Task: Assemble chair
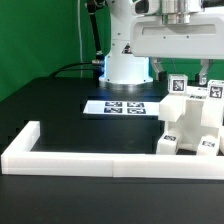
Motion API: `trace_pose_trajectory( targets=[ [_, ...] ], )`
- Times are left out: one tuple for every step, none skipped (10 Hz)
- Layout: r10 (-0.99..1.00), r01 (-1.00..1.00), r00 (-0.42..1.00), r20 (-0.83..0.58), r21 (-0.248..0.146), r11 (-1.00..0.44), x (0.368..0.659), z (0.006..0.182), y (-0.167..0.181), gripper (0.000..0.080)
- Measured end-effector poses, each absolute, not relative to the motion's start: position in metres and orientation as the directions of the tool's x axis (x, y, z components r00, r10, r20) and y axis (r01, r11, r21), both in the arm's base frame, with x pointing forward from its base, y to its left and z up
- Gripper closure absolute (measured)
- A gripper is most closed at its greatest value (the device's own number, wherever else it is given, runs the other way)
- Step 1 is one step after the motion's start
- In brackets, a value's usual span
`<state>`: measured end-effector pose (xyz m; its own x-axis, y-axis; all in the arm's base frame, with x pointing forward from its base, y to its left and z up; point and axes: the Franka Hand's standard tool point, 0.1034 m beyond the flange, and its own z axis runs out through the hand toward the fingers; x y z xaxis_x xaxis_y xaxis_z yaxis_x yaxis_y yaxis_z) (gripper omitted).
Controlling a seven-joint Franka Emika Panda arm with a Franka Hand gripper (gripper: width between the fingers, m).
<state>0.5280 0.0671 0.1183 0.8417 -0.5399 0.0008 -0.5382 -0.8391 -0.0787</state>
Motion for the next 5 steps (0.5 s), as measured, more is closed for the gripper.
trace_pose_trajectory(
  targets=[
    [-0.469, -0.467, 0.883, 0.008, -0.078, -0.881, 0.5281, 0.1183, 0.0667, 0.0151],
    [-0.410, -0.408, 0.912, 0.013, -0.077, -0.910, 0.5281, 0.1182, 0.0667, 0.0151],
    [-0.327, -0.325, 0.945, 0.019, -0.075, -0.943, 0.5279, 0.1177, 0.0662, 0.0151],
    [-0.271, -0.269, 0.962, 0.023, -0.072, -0.960, 0.5277, 0.1172, 0.0659, 0.0151],
    [-0.195, -0.193, 0.980, 0.028, -0.064, -0.979, 0.5277, 0.1169, 0.0650, 0.0151]
  ],
)
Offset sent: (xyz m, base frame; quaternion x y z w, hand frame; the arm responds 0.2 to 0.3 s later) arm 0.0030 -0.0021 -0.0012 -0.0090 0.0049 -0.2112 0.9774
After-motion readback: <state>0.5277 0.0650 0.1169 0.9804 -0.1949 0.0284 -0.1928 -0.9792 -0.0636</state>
